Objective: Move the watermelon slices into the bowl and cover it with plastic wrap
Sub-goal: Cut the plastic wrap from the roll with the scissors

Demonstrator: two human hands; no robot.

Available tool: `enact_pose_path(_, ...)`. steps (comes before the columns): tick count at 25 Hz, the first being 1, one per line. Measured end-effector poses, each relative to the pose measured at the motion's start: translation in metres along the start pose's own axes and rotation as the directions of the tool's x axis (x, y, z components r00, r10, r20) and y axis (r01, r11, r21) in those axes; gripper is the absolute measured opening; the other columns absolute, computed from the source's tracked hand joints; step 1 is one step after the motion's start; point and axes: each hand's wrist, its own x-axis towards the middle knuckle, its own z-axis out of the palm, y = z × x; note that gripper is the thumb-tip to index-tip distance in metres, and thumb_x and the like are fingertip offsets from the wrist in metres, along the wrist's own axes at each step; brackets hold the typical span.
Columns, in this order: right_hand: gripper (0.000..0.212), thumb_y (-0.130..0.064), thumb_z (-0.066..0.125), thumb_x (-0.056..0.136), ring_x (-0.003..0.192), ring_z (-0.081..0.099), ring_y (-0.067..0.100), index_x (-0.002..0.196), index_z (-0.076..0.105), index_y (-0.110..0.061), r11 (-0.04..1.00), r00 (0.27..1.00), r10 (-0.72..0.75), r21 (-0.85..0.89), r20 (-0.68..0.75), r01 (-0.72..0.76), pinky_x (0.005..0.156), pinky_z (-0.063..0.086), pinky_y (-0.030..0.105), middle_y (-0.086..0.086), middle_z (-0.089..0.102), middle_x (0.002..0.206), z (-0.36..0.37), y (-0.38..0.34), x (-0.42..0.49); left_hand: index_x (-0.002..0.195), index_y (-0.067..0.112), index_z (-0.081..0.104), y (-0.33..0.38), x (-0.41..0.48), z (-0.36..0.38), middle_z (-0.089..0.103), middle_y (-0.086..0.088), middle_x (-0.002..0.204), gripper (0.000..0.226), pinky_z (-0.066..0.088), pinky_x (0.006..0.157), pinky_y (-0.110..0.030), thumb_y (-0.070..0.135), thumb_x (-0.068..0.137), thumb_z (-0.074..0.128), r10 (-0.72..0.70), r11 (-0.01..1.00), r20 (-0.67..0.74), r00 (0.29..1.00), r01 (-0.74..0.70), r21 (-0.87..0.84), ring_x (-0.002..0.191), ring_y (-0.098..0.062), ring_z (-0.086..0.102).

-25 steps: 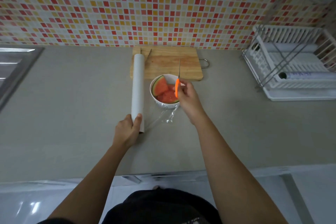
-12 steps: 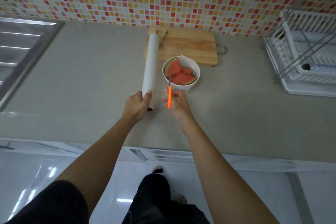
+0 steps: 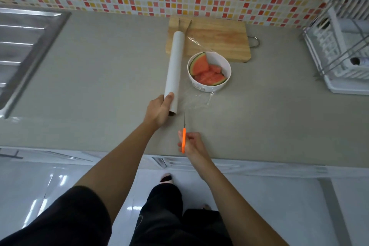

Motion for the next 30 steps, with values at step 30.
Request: enact_pose_path(30, 0.035, -0.052, 0.060, 0.074, 0.065, 0.055, 0.001, 0.089, 0.049, -0.023, 0.996, 0.998, -0.058, 0.070, 0.034, 0.056, 0.067, 0.047, 0.019, -0.009, 0.056, 0.072, 0.006, -0.016, 0.035, 0.079, 0.007, 0.054, 0.010, -0.003, 0.001, 0.059, -0.006, 0.076, 0.055, 0.042, 0.071, -0.039, 0.058, 0.087, 0.033, 0.003, 1.000, 0.050, 0.999, -0.003, 0.004, 0.075, -0.027, 0.055)
